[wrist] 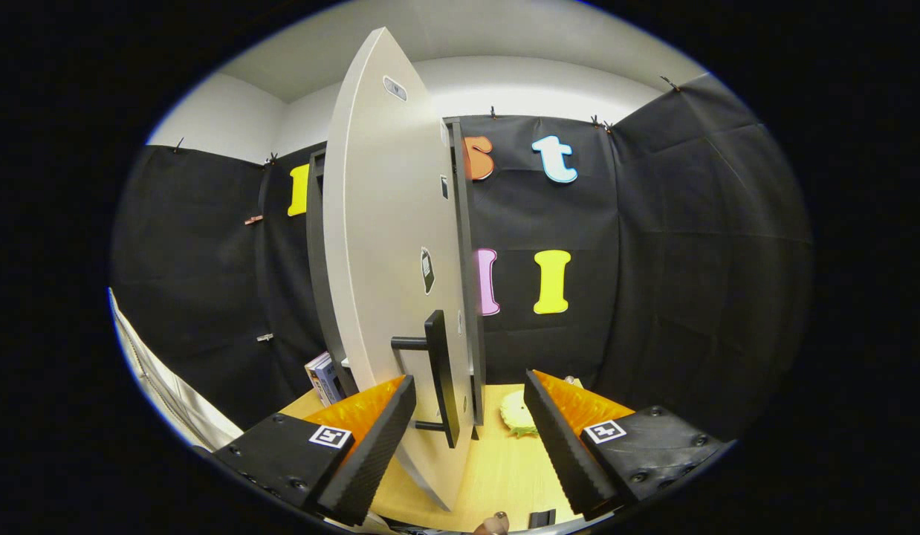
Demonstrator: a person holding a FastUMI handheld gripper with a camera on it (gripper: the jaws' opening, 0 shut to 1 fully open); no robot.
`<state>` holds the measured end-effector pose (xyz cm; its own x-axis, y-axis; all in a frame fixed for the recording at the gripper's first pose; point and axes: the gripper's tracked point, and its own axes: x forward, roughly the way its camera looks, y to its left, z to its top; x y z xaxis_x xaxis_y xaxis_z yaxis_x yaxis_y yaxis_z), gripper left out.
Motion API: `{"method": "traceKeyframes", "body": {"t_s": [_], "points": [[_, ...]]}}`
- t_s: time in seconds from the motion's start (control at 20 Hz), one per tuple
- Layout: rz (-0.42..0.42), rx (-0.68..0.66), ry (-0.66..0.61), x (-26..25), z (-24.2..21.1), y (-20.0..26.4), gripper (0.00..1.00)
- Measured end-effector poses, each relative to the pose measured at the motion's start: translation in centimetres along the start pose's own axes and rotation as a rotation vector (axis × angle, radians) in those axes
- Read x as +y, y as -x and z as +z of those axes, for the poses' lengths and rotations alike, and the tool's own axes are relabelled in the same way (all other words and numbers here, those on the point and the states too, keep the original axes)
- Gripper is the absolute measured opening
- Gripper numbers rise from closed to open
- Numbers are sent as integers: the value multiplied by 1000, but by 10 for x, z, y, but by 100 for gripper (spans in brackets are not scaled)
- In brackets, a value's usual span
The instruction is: Open the shoe cabinet door, grab the shoes and put them into the shoe cabinet, then close the shoe cabinet door.
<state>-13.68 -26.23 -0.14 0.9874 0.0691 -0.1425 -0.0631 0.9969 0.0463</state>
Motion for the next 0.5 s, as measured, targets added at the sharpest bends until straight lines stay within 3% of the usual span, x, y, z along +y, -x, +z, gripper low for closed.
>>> {"method": "traceKeyframes", "body": {"t_s": [0.5], "points": [[12,-35,9,111,-12,-37,98]]}}
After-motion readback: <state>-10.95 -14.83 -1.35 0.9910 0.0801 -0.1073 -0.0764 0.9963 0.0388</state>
